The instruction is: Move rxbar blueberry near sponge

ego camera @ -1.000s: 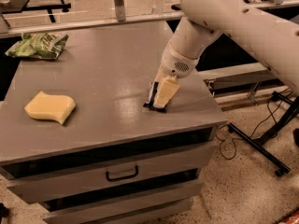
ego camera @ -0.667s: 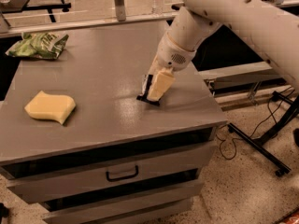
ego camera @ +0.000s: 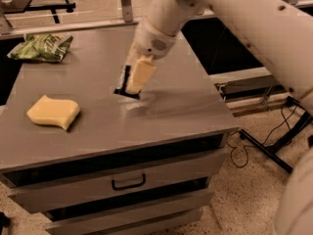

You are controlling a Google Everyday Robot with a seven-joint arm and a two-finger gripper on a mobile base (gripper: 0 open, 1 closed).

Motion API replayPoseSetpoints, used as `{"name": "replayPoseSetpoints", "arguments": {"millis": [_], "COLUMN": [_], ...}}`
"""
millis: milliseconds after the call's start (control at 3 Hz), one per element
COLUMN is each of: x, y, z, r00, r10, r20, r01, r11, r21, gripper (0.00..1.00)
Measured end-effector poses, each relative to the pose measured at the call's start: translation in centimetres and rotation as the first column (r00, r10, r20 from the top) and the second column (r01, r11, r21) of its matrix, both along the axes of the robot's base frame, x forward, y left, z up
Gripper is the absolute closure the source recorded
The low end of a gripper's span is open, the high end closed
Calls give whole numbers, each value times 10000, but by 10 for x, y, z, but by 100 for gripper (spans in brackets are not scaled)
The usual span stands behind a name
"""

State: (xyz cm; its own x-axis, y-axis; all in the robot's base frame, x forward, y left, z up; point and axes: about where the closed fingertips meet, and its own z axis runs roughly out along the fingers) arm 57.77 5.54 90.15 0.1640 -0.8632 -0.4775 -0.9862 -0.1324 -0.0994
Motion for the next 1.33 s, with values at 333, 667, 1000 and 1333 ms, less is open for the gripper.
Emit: {"name": "replayPoseSetpoints", "arguments": {"millis": [333,667,1000,1333], "x": [-6,-11,-13,-13], "y": [46,76,92,102], "z": [-5,-25,-43,-54], "r00": [9971,9924,9898,9891], "r10": [764,1219,1410,1461], "r20": [-68,-179,-196,-180], "r01": [-764,-1224,-1420,-1471], "r11": [9971,9921,9877,9852], "r21": [32,-292,-655,-875], "gripper": [100,83,61,38]}}
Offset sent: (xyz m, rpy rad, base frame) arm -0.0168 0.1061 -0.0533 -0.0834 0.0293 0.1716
